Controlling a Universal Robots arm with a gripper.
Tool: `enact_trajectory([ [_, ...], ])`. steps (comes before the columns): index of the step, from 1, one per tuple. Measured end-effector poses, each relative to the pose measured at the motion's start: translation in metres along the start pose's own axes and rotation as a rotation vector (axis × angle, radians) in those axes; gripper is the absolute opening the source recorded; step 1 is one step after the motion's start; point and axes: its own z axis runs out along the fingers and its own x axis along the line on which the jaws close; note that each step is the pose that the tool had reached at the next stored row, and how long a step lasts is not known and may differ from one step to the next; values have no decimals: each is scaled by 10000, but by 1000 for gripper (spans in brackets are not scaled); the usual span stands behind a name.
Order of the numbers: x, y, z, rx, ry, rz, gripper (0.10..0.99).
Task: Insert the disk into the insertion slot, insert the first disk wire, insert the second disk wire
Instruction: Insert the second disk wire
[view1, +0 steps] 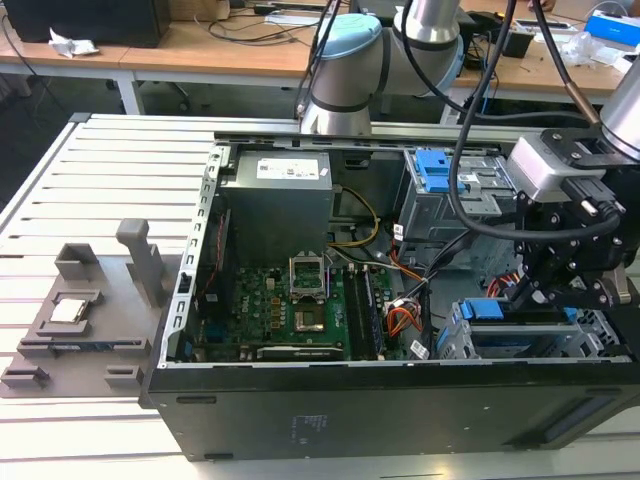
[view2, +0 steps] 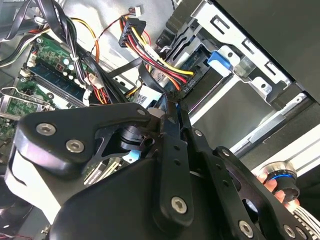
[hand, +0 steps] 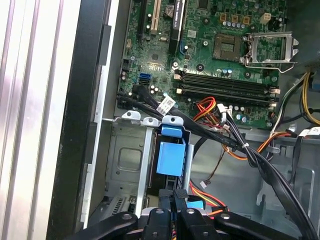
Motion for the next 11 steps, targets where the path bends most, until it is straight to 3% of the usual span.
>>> enact_trajectory([
  [6,-1,0,-3,0,5,0,224],
  [11,-1,8,-165,-1,6,1,224],
])
